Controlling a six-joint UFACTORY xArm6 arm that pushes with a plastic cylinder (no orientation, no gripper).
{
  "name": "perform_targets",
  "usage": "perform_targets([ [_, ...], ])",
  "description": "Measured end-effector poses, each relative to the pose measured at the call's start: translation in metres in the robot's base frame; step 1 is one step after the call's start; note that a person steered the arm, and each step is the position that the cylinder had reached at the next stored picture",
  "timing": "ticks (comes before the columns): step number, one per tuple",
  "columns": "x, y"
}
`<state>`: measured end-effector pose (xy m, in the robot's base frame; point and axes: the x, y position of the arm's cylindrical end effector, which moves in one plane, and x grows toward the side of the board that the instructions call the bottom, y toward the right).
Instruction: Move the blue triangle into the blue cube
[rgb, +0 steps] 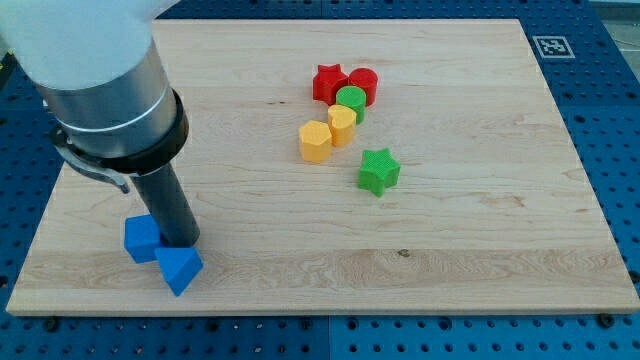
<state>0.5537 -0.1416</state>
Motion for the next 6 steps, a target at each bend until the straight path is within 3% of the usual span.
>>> perform_targets([
  [1,-0.004,0.049],
  [2,0.020,0.100],
  [3,0.063,0.107],
  [6,0.061,0.035],
])
